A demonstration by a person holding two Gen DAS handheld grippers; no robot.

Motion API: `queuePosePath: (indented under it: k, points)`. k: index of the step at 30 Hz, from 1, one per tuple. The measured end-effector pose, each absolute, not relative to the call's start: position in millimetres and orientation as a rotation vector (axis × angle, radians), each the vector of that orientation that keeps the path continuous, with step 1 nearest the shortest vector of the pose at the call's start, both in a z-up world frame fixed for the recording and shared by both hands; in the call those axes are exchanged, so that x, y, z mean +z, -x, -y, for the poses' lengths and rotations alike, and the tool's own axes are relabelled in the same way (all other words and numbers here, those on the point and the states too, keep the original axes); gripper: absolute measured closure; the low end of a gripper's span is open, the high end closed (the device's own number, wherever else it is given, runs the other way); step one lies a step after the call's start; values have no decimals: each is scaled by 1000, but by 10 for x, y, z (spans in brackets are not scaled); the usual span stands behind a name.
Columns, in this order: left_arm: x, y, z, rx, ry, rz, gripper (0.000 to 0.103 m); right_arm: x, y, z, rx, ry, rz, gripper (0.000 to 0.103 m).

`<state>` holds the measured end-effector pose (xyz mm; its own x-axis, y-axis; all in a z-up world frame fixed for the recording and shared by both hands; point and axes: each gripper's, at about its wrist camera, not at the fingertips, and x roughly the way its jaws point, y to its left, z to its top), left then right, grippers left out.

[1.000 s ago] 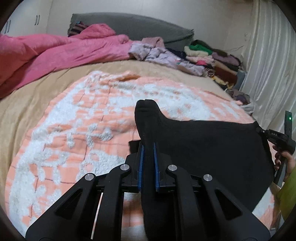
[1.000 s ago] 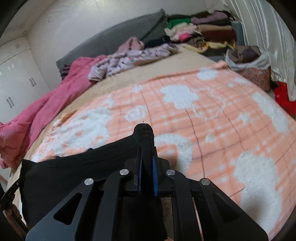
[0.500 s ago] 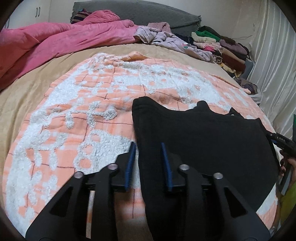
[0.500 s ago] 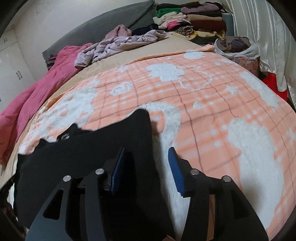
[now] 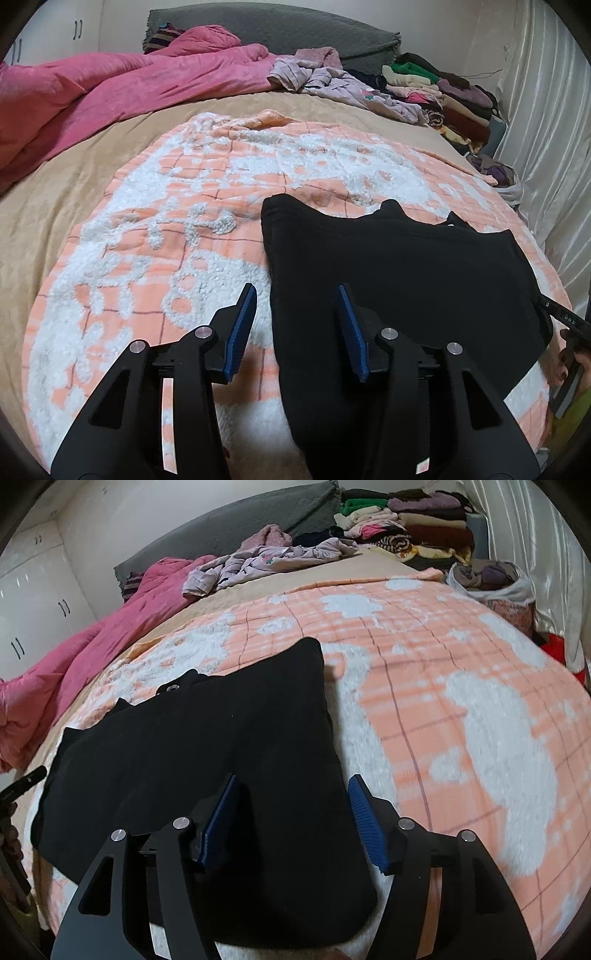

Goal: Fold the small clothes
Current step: 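Grasp the side of the folded sweatshirt with the right tool, then open both tools and lift them off the black sweatshirt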

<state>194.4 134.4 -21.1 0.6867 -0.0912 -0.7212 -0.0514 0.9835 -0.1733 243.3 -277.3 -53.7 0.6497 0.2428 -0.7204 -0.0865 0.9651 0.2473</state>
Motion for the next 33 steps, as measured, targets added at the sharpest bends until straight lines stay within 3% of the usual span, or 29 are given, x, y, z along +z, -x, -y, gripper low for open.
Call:
queuePosePath:
  k: [10,15,16,18,19,20,24,33]
  points:
    - [-253,-1708,-1371,-31,243,-842,59,-540,-2302,2843,217,-246,-837,44]
    - [-340,-1627,-1297,-66,289,-874,55,-546,-2233,2865,246,-260,-837,68]
    - [-360,-1612,-1262,-69,285,-881,55,-545,-2216,2866,254,-259,-834,79]
    - [-394,-1586,-1228,-71,279,-888,68,-511,-2171,2865,264,-247,-817,88]
    - [-398,-1574,-1217,-81,285,-887,88,-490,-2154,2862,263,-240,-809,89]
    - [-386,-1552,-1192,-82,279,-883,94,-467,-2137,2861,258,-234,-800,89]
    - [-383,-1499,-1132,-60,212,-879,95,-460,-2150,2844,188,-172,-804,89]
    - [-413,-1496,-1165,-38,197,-897,86,-557,-2148,2788,73,-91,-838,72]
